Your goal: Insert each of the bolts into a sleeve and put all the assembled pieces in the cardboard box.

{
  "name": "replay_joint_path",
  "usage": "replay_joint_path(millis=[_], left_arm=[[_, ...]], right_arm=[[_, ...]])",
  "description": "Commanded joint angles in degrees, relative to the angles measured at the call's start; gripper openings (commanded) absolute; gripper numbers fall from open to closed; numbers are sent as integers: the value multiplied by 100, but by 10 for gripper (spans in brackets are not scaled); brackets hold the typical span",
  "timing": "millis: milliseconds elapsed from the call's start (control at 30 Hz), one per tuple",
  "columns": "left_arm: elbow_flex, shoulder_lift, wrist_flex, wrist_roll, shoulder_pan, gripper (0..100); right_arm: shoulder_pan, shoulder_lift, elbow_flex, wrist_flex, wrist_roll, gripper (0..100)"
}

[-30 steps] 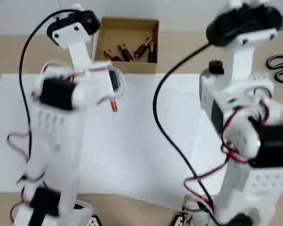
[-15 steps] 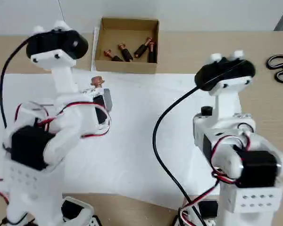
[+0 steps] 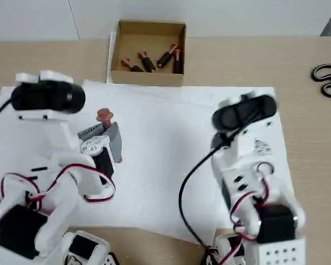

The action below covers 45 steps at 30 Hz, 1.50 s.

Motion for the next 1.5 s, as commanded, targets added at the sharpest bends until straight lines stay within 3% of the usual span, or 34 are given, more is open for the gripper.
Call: replay_joint_path(millis=[0,333,500,633,1067,1467], left_arm=[[567,-352,-897,-26,9,5],[2862,-527,-4132,-35,26,5],[3292,-536,-5064,-35,53,5],[3327,-536,-5099,-35,448,5],[3336,-536,-4536,-343,1319,5],[3327,-501,-4369,-316,1512,5]], right_arm=[[-488,-690,598,-593,9,3],[-673,-1402,2251,-1982,0,3],[-927,-1807,2725,-2123,-431,3],[-1455,-2220,3015,-2123,-985,3],[-1886,-2730,3429,-2132,-976,3],[-2167,-2721,3437,-2149,-563,3]])
